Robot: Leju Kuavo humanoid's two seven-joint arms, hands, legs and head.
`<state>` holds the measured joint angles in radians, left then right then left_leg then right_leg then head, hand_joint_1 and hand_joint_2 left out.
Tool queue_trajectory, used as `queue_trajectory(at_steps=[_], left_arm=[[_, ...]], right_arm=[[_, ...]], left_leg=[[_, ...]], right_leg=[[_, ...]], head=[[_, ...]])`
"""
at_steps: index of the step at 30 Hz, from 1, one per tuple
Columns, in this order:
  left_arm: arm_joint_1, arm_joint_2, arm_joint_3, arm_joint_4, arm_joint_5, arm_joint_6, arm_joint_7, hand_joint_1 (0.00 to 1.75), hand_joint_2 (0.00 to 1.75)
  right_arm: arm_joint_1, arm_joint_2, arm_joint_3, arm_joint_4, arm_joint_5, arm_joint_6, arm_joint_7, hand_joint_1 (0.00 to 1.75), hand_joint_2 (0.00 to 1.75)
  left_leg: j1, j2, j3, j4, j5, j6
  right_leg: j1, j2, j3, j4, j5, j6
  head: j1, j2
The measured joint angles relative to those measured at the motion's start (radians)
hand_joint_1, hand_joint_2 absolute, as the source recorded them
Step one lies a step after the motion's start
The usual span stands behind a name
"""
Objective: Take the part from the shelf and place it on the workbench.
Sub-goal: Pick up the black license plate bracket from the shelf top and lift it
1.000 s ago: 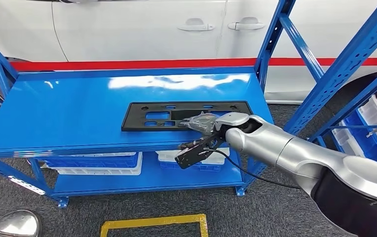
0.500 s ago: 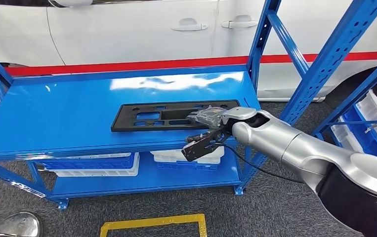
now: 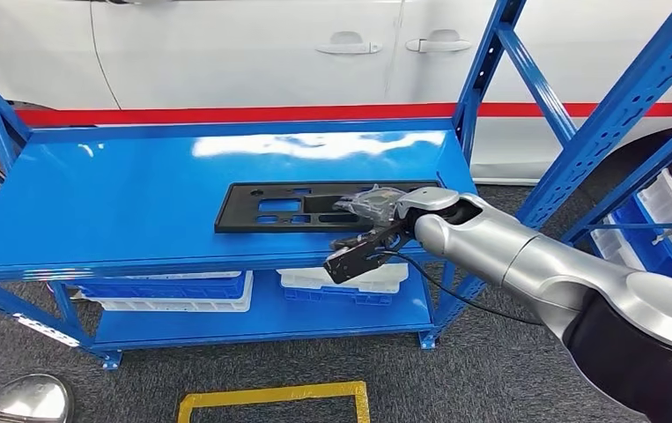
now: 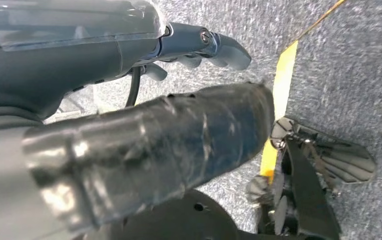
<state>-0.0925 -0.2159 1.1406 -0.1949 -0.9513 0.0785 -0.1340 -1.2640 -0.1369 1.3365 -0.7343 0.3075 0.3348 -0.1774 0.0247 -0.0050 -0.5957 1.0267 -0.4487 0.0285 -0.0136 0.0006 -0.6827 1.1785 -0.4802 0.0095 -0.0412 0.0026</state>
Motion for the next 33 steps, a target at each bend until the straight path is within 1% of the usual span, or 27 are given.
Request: queue_trajectory(at_steps=[1, 2, 3, 5, 7, 8, 9, 11, 12, 13, 14, 15, 16, 17, 18, 21, 22, 23, 24, 26, 27, 28, 29, 30, 31, 32, 33], left_arm=[[0.0, -0.001, 0.0, 0.0, 0.0, 0.0, 0.0, 0.0, 0.0], [-0.001, -0.001, 0.0, 0.0, -0.001, 0.001, 0.0, 0.0, 0.0], [-0.001, -0.001, 0.001, 0.0, -0.001, 0.002, 0.0, 0.0, 0.0], [-0.002, -0.002, 0.001, 0.0, 0.0, 0.003, 0.0, 0.0, 0.0], [-0.002, -0.001, 0.002, 0.0, 0.0, 0.003, 0.002, 0.0, 0.0], [-0.002, -0.001, 0.003, 0.0, -0.001, 0.003, 0.002, 0.0, 0.0], [-0.001, 0.0, 0.003, 0.0, -0.001, 0.003, 0.003, 0.0, 0.0], [0.0, 0.0, 0.004, 0.0, -0.001, 0.003, 0.004, 0.0, 0.0], [0.0, 0.0, 0.004, 0.0, -0.002, 0.003, 0.004, 0.0, 0.0], [0.0, 0.0, 0.004, 0.0, -0.002, 0.003, 0.004, 0.0, 0.0], [0.0, 0.0, 0.004, 0.0, -0.002, 0.003, 0.004, 0.0, 0.0], [0.0, 0.0, 0.005, 0.0, -0.002, 0.003, 0.004, 0.0, 0.0], [0.0, 0.0, 0.005, 0.0, -0.002, 0.003, 0.003, 0.0, 0.0], [-0.001, 0.0, 0.005, 0.0, -0.002, 0.003, 0.003, 0.0, 0.0], [-0.001, 0.0, 0.005, 0.0, -0.002, 0.002, 0.003, 0.0, 0.0], [-0.001, 0.0, 0.005, 0.0, -0.002, 0.002, 0.002, 0.0, 0.0], [-0.001, 0.0, 0.005, 0.0, -0.002, 0.002, 0.002, 0.0, 0.0], [-0.001, 0.0, 0.005, 0.0, -0.002, 0.003, 0.001, 0.0, 0.0], [-0.001, 0.0, 0.005, 0.0, -0.002, 0.003, 0.001, 0.0, 0.0], [-0.001, 0.0, 0.005, 0.0, -0.002, 0.003, 0.0, 0.0, 0.0], [-0.001, 0.0, 0.005, 0.0, -0.002, 0.003, 0.001, 0.0, 0.0], [-0.001, 0.0, 0.006, 0.0, -0.002, 0.003, 0.001, 0.0, 0.0], [-0.001, 0.0, 0.006, 0.0, -0.002, 0.002, 0.001, 0.0, 0.0], [-0.001, 0.0, 0.006, 0.0, -0.002, 0.002, 0.001, 0.0, 0.0], [0.0, -0.001, 0.006, 0.0, -0.002, 0.002, 0.001, 0.0, 0.0], [-0.001, -0.002, 0.006, 0.0, -0.002, 0.002, 0.0, 0.0, 0.0], [-0.001, -0.003, 0.006, 0.0, -0.002, 0.001, 0.0, 0.0, 0.0]], right_arm=[[-0.002, -0.001, 0.0, 0.0, 0.0, 0.0, 0.0, 0.0, 0.0], [-0.003, -0.001, -0.001, 0.0, 0.0, 0.001, 0.0, 0.0, 0.0], [-0.003, -0.002, -0.001, 0.0, 0.0, 0.001, 0.0, 0.0, 0.0], [-0.003, -0.003, -0.001, 0.0, 0.0, 0.002, 0.0, 0.0, 0.0], [-0.004, -0.003, -0.001, 0.0, 0.0, 0.003, 0.0, 0.0, 0.0], [-0.004, -0.003, -0.002, 0.0, -0.001, 0.003, 0.0, 0.0, 0.0], [-0.004, -0.003, -0.002, 0.0, -0.001, 0.004, 0.0, 0.0, 0.0], [0.0, -0.002, -0.001, 0.001, -0.001, 0.004, 0.0, 0.0, 0.0], [0.004, -0.002, -0.001, 0.001, -0.001, 0.005, 0.0, 0.0, 0.0], [0.006, -0.002, -0.001, 0.001, -0.001, 0.005, 0.0, 0.0, 0.0], [0.008, -0.002, -0.001, 0.001, -0.001, 0.006, -0.001, 0.0, 0.0], [0.008, -0.002, -0.002, 0.001, -0.001, 0.006, -0.001, 0.0, 0.0], [0.007, -0.002, -0.002, 0.001, -0.001, 0.006, -0.001, 0.0, 0.0], [0.007, -0.002, -0.002, 0.001, -0.001, 0.006, -0.001, 0.0, 0.0], [0.006, -0.002, -0.002, 0.001, -0.001, 0.007, -0.001, 0.0, 0.0], [0.006, -0.003, -0.002, 0.001, -0.003, 0.009, -0.002, 0.0, 0.0], [0.006, -0.004, -0.002, 0.001, -0.004, 0.01, -0.002, 0.0, 0.0], [0.005, -0.005, -0.002, 0.001, -0.004, 0.011, -0.002, 0.0, 0.0], [0.005, -0.006, -0.002, 0.001, -0.005, 0.012, -0.002, 0.0, 0.0], [0.008, -0.008, -0.002, 0.001, -0.006, 0.014, -0.002, 0.0, 0.0], [0.011, -0.008, -0.002, 0.001, -0.007, 0.015, -0.002, 0.0, 0.0], [0.014, -0.009, -0.002, 0.001, -0.008, 0.015, -0.002, 0.0, 0.0], [0.015, -0.01, -0.002, 0.001, -0.008, 0.016, -0.002, 0.0, 0.0], [0.014, -0.01, -0.002, 0.001, -0.009, 0.016, -0.002, 0.0, 0.0], [0.012, -0.01, -0.002, 0.001, -0.01, 0.016, -0.002, 0.0, 0.0], [0.01, -0.01, -0.002, 0.001, -0.01, 0.016, -0.002, 0.0, 0.0], [0.009, -0.011, -0.002, 0.001, -0.011, 0.017, -0.002, 0.0, 0.0]], left_leg=[[-0.002, 0.0, 0.0, 0.0, -0.001, -0.003], [-0.003, 0.0, 0.0, 0.0, -0.002, -0.007], [-0.004, 0.0, -0.001, 0.0, -0.002, -0.011], [-0.004, 0.0, 0.0, -0.004, -0.001, -0.022], [-0.003, 0.001, -0.005, 0.013, -0.016, -0.032], [-0.003, 0.001, -0.019, 0.045, -0.037, -0.035], [-0.002, 0.001, -0.043, 0.098, -0.067, -0.038], [-0.002, 0.001, -0.103, 0.222, -0.119, -0.043], [-0.002, 0.001, -0.122, 0.258, -0.125, -0.044], [-0.002, 0.001, -0.124, 0.258, -0.112, -0.046], [-0.002, 0.002, -0.107, 0.221, -0.083, -0.046], [-0.002, 0.002, -0.077, 0.157, -0.048, -0.044], [-0.003, 0.002, -0.045, 0.094, -0.024, -0.042], [-0.003, 0.001, -0.022, 0.047, -0.009, -0.038], [-0.005, 0.001, -0.011, 0.021, -0.006, -0.034], [-0.006, 0.0, -0.009, 0.012, -0.003, -0.017], [-0.005, 0.001, -0.008, 0.008, 0.0, -0.011], [-0.003, 0.002, -0.007, 0.004, 0.004, -0.005], [-0.002, 0.002, -0.007, 0.002, 0.005, -0.001], [-0.003, 0.002, -0.008, 0.002, 0.005, 0.003], [-0.003, 0.002, -0.009, 0.002, 0.005, 0.004], [-0.003, 0.002, -0.008, 0.002, 0.005, 0.004], [-0.003, 0.001, -0.007, 0.003, 0.005, 0.003], [-0.003, 0.001, -0.006, 0.003, 0.004, 0.002], [-0.003, 0.001, -0.006, 0.003, 0.004, 0.001], [-0.004, 0.001, -0.006, 0.003, 0.003, -0.002], [-0.004, 0.001, -0.007, 0.003, 0.003, -0.006]], right_leg=[[0.003, 0.0, 0.03, -0.065, 0.026, -0.004], [0.006, 0.001, 0.05, -0.113, 0.04, -0.008], [0.009, 0.001, 0.06, -0.136, 0.042, -0.012], [0.011, 0.003, 0.062, -0.142, 0.041, -0.02], [0.006, 0.001, 0.069, -0.153, 0.046, -0.033], [0.003, 0.0, 0.073, -0.16, 0.049, -0.04], [0.003, 0.0, 0.075, -0.162, 0.051, -0.045], [0.005, 0.0, 0.074, -0.161, 0.05, -0.051], [0.006, 0.0, 0.074, -0.159, 0.049, -0.051], [0.007, 0.0, 0.073, -0.156, 0.048, -0.051], [0.007, 0.0, 0.073, -0.152, 0.045, -0.049], [0.007, 0.0, 0.073, -0.147, 0.042, -0.047], [0.009, 0.0, 0.071, -0.141, 0.038, -0.043], [0.011, 0.0, 0.069, -0.135, 0.035, -0.038], [0.013, 0.001, 0.066, -0.131, 0.033, -0.033], [0.012, 0.001, 0.063, -0.129, 0.033, -0.019], [0.01, 0.001, 0.06, -0.12, 0.024, -0.014], [0.009, 0.001, 0.049, -0.094, 0.006, -0.008], [0.006, 0.001, 0.029, -0.049, -0.022, -0.003], [0.003, 0.0, -0.03, 0.077, -0.08, 0.005], [0.001, 0.0, -0.051, 0.122, -0.091, 0.007], [0.001, 0.0, -0.056, 0.132, -0.083, 0.007], [0.0, 0.0, -0.042, 0.101, -0.057, 0.005], [0.001, 0.0, -0.012, 0.038, -0.02, 0.002], [0.002, 0.0, 0.022, -0.03, 0.007, -0.004], [0.006, 0.0, 0.048, -0.088, 0.027, -0.01], [0.009, 0.001, 0.064, -0.124, 0.036, -0.014]], head=[[0.0, 0.0], [0.0, 0.0], [-0.001, 0.0], [-0.001, 0.0], [-0.002, 0.0], [-0.002, 0.0], [-0.002, 0.0], [-0.003, 0.0], [-0.003, 0.0], [-0.003, 0.0], [-0.003, 0.0], [-0.002, 0.0], [-0.003, 0.0], [-0.002, 0.0], [-0.002, 0.0], [-0.001, 0.0], [-0.001, 0.0], [-0.001, 0.0], [-0.001, 0.0], [-0.001, 0.0], [-0.001, 0.0], [-0.001, 0.0], [-0.001, 0.0], [-0.001, 0.0], [-0.001, 0.0], [-0.001, 0.0], [-0.001, 0.0]])
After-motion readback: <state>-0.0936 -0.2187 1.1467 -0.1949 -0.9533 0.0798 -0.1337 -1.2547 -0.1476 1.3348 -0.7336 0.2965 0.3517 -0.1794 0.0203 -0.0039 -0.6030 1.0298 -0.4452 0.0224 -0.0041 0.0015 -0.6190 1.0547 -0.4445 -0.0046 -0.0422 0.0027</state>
